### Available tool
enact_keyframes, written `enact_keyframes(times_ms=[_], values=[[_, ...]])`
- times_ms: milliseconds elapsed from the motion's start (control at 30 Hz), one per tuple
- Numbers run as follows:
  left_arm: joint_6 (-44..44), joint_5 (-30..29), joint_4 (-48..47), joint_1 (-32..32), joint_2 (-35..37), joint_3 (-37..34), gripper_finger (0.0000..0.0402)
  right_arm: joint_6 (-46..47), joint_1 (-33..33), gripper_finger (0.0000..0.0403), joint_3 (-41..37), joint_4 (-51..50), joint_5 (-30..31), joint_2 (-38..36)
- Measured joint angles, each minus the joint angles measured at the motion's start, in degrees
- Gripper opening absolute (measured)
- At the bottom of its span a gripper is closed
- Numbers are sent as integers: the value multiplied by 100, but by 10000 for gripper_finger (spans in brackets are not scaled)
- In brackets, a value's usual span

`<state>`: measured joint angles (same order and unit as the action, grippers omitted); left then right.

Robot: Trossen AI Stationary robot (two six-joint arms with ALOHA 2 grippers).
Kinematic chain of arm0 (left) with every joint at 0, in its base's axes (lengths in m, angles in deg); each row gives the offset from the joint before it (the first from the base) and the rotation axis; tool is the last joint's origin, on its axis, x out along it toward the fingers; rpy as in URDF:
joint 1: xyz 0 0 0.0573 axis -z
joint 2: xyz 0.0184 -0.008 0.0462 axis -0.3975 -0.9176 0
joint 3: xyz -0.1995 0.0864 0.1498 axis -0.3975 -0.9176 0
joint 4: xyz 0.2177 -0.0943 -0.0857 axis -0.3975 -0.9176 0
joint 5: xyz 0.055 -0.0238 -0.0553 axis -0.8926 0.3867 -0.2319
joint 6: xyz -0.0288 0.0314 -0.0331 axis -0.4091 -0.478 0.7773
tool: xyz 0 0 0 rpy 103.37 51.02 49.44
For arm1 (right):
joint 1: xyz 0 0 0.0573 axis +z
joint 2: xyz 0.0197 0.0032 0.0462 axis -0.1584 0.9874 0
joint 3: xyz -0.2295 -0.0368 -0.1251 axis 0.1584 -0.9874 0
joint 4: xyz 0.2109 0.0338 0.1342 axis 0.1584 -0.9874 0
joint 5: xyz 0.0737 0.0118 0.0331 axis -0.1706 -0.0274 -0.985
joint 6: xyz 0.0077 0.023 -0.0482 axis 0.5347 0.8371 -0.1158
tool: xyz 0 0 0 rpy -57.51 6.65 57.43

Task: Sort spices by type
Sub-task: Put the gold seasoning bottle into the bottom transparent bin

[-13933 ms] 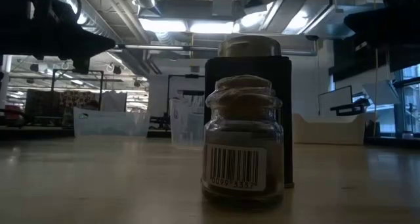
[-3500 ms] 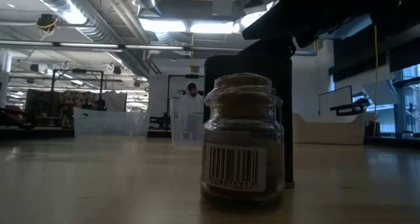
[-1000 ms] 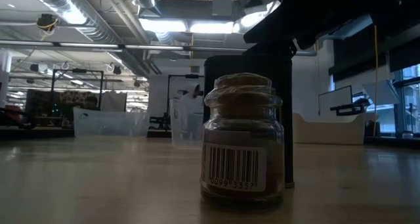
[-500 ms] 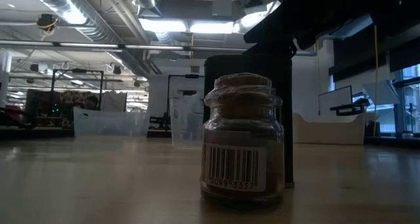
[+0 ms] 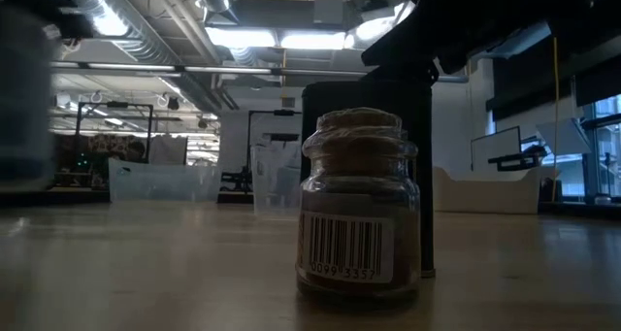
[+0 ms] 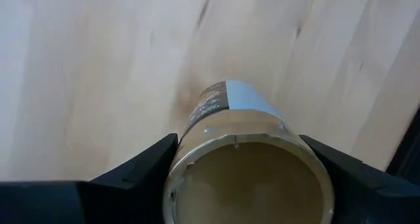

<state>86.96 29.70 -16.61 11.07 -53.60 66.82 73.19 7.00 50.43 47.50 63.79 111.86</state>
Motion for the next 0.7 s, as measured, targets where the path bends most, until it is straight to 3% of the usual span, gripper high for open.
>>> enact_keyframes(times_ms=[233,500,700], values=[[-1043,-268,-239,-687,0,685,266,-1,-1,374,0,-6,-2,0],[-2050,-1234,-440,-1392,4,1413,268,-5,0,374,1,-138,-4,0],[-2582,-1782,-227,-2024,4,1499,268,-6,1,374,0,-186,-6,0]])
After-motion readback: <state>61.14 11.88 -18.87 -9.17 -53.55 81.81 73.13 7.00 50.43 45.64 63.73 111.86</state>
